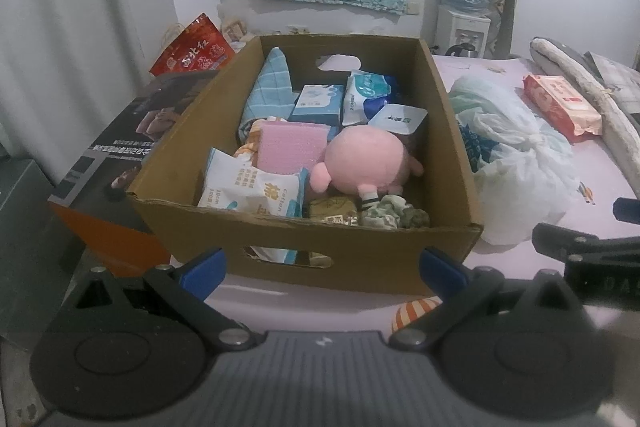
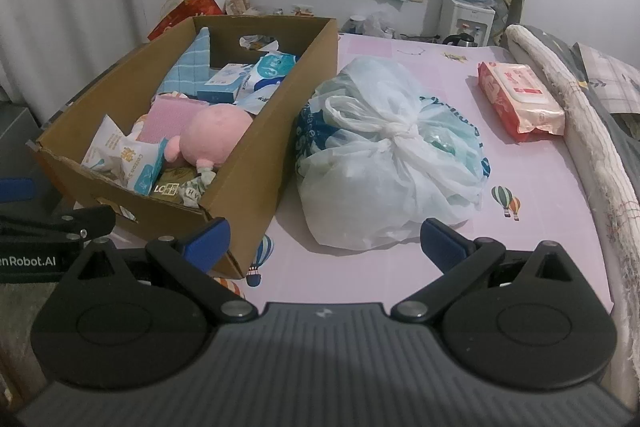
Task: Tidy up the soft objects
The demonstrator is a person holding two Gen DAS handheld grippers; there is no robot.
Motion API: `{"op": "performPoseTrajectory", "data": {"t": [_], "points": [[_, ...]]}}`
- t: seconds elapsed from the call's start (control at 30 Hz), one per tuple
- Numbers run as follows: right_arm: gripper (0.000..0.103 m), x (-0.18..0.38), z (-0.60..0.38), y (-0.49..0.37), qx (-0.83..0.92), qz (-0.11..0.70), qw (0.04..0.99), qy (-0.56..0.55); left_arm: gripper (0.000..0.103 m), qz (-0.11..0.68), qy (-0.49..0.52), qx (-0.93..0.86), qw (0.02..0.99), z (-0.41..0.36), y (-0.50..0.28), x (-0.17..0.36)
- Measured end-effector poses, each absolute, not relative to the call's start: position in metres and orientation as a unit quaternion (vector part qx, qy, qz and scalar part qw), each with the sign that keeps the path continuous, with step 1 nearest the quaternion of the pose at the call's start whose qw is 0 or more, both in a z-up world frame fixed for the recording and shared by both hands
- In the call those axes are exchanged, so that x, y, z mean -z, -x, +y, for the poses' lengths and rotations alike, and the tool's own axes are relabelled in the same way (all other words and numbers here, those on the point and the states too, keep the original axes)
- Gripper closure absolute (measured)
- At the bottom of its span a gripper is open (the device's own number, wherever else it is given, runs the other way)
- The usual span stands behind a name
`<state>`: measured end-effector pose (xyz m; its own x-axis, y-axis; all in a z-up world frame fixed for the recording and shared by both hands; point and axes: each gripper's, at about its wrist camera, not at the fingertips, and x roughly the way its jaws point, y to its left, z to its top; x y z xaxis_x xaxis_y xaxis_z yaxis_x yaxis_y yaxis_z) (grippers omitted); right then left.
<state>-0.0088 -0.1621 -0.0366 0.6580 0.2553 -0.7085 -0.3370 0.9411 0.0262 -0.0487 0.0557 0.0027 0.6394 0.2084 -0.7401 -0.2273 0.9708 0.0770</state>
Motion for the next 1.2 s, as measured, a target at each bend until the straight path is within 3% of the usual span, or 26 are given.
{"op": "performPoseTrajectory", "data": {"t": [1.2], "points": [[0.001,0.0366,-0.1596,0.0095,-0.169,0.380,0.907,0.065,0.000,0.408,0.012,-0.121,0.905,0.0570,0.0486,-0.0038]]}}
